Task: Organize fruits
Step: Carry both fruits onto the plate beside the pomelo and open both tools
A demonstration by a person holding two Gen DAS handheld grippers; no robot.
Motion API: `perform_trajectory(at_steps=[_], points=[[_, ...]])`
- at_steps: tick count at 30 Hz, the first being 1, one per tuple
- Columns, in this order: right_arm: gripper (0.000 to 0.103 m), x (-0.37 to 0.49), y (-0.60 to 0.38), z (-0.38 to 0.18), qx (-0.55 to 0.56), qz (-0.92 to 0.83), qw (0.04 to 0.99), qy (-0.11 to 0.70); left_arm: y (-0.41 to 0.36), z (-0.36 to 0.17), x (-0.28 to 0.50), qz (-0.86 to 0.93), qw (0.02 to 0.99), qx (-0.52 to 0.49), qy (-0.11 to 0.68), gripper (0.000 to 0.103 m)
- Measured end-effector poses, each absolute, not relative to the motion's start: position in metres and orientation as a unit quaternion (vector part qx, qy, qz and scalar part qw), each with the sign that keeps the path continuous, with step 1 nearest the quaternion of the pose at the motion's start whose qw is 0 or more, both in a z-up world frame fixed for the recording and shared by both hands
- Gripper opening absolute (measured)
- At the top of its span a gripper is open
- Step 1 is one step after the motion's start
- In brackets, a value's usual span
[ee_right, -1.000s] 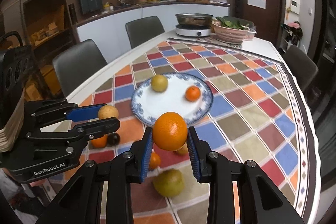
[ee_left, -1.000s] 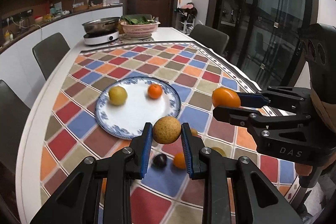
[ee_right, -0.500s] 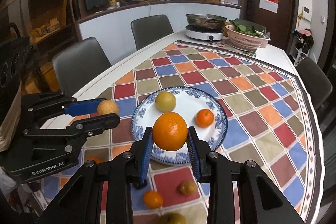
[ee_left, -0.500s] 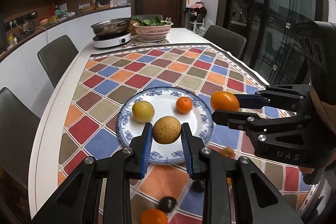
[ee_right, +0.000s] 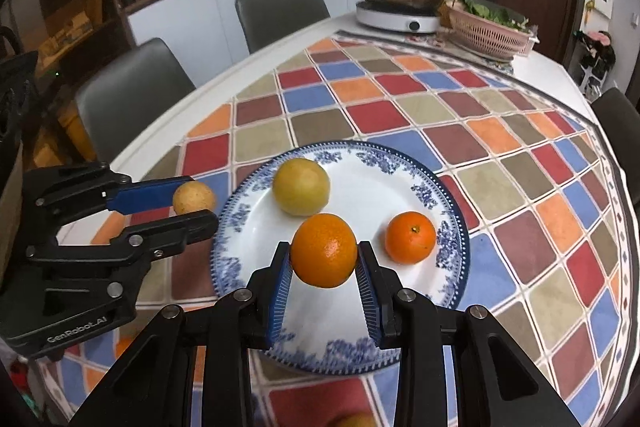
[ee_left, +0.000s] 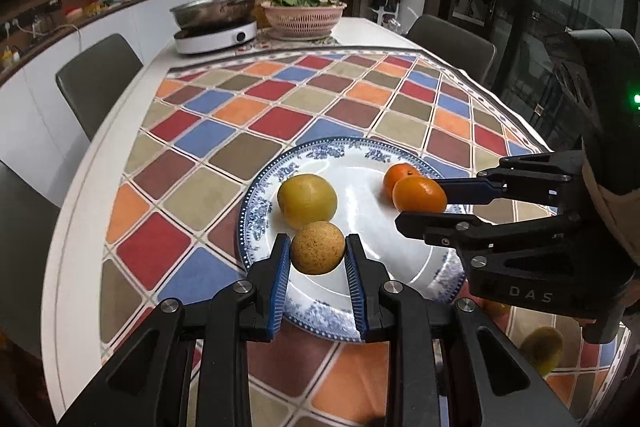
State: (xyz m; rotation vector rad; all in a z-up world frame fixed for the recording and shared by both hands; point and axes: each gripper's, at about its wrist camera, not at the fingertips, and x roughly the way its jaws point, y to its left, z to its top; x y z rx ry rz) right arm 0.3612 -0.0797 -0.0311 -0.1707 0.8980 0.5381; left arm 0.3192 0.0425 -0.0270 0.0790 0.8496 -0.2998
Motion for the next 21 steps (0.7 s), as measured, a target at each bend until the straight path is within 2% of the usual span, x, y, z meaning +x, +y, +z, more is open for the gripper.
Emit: perform_trajectory(at_steps=[12,14,15,16,21], points=[[0.033,0.393,-0.071,-0.055,-0.094,0.243,0.853,0.451,0.036,-0.052,0.348,-0.149,0.882,0.038,0.445,0.028],[0.037,0.395,-0.072,-0.056,-0.095,0.236,0.855,0.452,0.038,-0.051,0.348,-0.146,0.883,0.036,0.445,0.036],[0.043,0.395,-0.073,-0.054,-0.093,0.234,0.857,0.45,0.039,-0.049,0.347,-0.141,0.885,0.034,0.443,0.04],[0.045,0.394,-0.074,-0.054,-0.092,0.233,0.859,0.447,0.039,-0.048,0.347,-0.138,0.886,0.033,0.442,0.04],[0.045,0.388,-0.082,-0.04,-0.09,0.218,0.869,0.436,0.042,-0.035,0.337,-0.124,0.891,0.032,0.435,0.04]])
